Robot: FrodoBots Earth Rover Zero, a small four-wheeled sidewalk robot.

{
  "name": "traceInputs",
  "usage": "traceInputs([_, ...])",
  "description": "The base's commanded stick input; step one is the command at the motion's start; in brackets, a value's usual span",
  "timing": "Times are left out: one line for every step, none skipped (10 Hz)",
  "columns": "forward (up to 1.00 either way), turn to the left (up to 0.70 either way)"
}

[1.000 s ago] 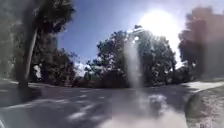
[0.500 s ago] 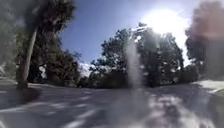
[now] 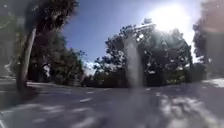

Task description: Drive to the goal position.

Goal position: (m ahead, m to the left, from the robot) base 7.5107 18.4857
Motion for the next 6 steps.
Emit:
traceInputs([0.7, 0.14])
traceInputs([0.7, 0.14])
traceInputs([0.7, 0.14])
traceInputs([0.7, 0.14])
traceInputs([0.7, 0.14])
traceInputs([0.7, 0.14])
